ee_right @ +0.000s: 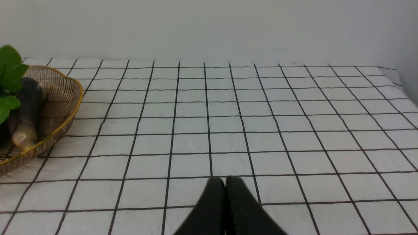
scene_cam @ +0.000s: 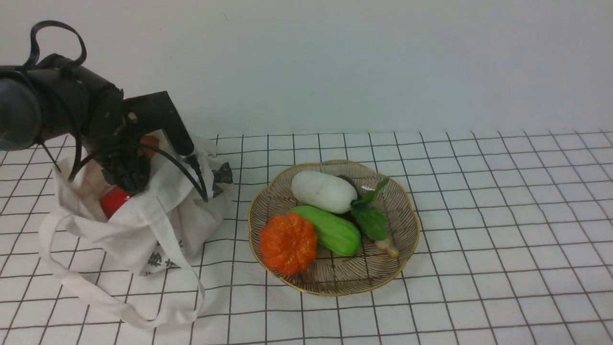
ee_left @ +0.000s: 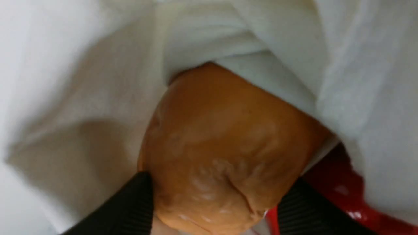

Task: Take vegetables from bag on white checkered tablecloth place on plate.
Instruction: 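Reach into the cloth bag and grasp the potato inside with the left gripper, then take the potato out of the bag and place it on the plate with the left gripper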

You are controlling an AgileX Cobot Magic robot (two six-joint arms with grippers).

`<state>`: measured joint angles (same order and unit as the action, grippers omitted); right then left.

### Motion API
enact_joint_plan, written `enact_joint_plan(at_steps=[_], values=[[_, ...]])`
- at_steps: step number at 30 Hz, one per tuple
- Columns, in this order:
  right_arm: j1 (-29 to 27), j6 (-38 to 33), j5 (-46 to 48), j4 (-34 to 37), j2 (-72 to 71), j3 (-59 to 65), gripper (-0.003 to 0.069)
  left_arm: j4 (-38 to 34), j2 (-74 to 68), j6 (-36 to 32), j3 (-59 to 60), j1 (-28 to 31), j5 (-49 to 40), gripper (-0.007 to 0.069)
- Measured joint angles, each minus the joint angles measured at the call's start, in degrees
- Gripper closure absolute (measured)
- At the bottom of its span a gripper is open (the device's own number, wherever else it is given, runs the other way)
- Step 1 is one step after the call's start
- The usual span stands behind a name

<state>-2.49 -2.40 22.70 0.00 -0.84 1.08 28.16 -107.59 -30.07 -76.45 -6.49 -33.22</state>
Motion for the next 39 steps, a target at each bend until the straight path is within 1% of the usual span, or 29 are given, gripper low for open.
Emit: enact_joint_plan(at_steps=[3,4,5,7,12,13,14,15,20,23,25,26,27,29,30,31,32,34,35,36,39], values=[[0.0,0.0,0.0,0.0,0.0,0.0,0.0675,0.1,0.0,5.2,-0.2,-0.2,-1.6,0.0192],[0.0,0.0,0.0,0.0,0.0,0.0,0.0675,0.5,0.0,8.6,-0.5,-0.6,-3.2,0.0192],[0.0,0.0,0.0,0.0,0.0,0.0,0.0675,0.5,0.0,9.6,-0.7,-0.7,-3.5,0.0192],[0.0,0.0,0.0,0.0,0.0,0.0,0.0675,0.6,-0.2,14.4,-1.7,-1.2,-6.5,0.0192],[0.0,0.0,0.0,0.0,0.0,0.0,0.0675,-2.5,-0.5,31.9,-6.6,-1.7,-17.4,0.0192],[0.0,0.0,0.0,0.0,0.0,0.0,0.0675,-2.6,-0.4,32.2,-6.6,-1.7,-17.7,0.0192],[0.0,0.0,0.0,0.0,0.0,0.0,0.0675,-4.0,0.0,33.8,-7.7,-1.7,-20.9,0.0192],[0.0,0.0,0.0,0.0,0.0,0.0,0.0675,-4.0,0.1,33.9,-7.8,-1.7,-20.9,0.0192],[0.0,0.0,0.0,0.0,0.0,0.0,0.0675,-10.5,5.0,34.7,-8.2,-1.7,-27.0,0.0192],[0.0,0.0,0.0,0.0,0.0,0.0,0.0675,-15.1,8.6,33.8,-8.2,-1.7,-29.0,0.0192],[0.0,0.0,0.0,0.0,0.0,0.0,0.0675,-19.7,11.8,33.2,-8.2,-1.7,-30.6,0.0192],[0.0,0.0,0.0,0.0,0.0,0.0,0.0675,-19.7,12.1,33.1,-8.2,-1.7,-30.6,0.0192],[0.0,0.0,0.0,0.0,0.0,0.0,0.0675,-23.4,14.6,31.9,-8.2,-2.0,-31.3,0.0192],[0.0,0.0,0.0,0.0,0.0,0.0,0.0675,-26.9,16.7,30.1,-8.2,-3.0,-31.3,0.0192],[0.0,0.0,0.0,0.0,0.0,0.0,0.0675,-26.9,17.0,30.1,-8.2,-3.1,-31.3,0.0192],[0.0,0.0,0.0,0.0,0.0,0.0,0.0675,-30.4,18.6,28.2,-8.2,-4.6,-31.3,0.0192],[0.0,0.0,0.0,0.0,0.0,0.0,0.0675,-31.7,19.1,27.6,-8.2,-5.4,-31.3,0.0192],[0.0,0.0,0.0,0.0,0.0,0.0,0.0675,-36.5,19.6,24.2,-8.2,-8.9,-31.3,0.0192],[0.0,0.0,0.0,0.0,0.0,0.0,0.0675,-37.8,19.5,23.5,-8.2,-10.5,-31.2,0.0192],[0.0,0.0,0.0,0.0,0.0,0.0,0.0675,-38.3,19.4,23.4,-8.2,-10.8,-31.2,0.0193],[0.0,0.0,0.0,0.0,0.0,0.0,0.0675,-41.2,16.8,22.2,-8.2,-15.1,-29.2,0.02]])
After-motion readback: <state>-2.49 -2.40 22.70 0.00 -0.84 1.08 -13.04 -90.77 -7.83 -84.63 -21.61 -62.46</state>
